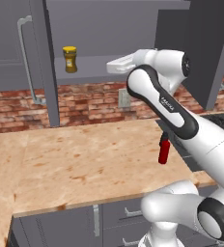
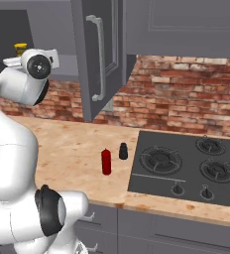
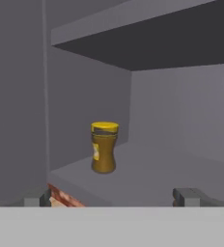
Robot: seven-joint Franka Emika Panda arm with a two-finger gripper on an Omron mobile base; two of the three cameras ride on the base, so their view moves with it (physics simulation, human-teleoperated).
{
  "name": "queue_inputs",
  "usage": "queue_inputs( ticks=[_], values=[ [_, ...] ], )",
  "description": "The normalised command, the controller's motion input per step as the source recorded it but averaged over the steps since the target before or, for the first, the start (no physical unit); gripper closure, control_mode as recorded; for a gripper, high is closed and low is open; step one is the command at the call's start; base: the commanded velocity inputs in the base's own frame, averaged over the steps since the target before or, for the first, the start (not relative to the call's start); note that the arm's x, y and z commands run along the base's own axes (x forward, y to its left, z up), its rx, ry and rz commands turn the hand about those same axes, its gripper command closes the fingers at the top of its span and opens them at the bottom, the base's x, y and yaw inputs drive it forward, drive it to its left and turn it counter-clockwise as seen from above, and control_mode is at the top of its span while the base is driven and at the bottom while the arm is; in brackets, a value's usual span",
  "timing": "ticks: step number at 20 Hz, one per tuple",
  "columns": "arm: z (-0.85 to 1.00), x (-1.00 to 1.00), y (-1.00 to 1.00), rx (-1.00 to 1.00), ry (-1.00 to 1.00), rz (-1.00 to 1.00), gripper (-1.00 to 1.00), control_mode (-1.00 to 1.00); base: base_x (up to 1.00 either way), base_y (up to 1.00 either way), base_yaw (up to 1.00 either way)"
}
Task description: Collect the turmeric, ketchup, and shaker from the cabinet and place them next to the stove.
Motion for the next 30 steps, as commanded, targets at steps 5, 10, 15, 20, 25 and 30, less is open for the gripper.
queue_inputs(
  ticks=[5,10,15,20,25,30],
  values=[
    [-0.01,0.00,0.09,-0.01,0.00,0.00,-1.00,-1.00,0.00,0.00,0.00],
    [0.00,0.00,0.00,0.00,0.00,0.00,-1.00,-1.00,0.00,0.00,0.00],
    [0.00,0.00,0.00,0.00,0.00,0.00,-1.00,-1.00,0.00,0.00,0.00],
    [0.00,0.00,0.03,0.00,0.02,0.00,-1.00,-1.00,0.00,0.00,0.00],
    [-0.01,0.00,0.06,0.00,0.07,0.00,-1.00,-1.00,0.00,0.00,0.00],
    [-0.02,0.00,0.00,0.00,0.03,0.00,-1.00,-1.00,0.00,0.00,0.00]
  ],
)
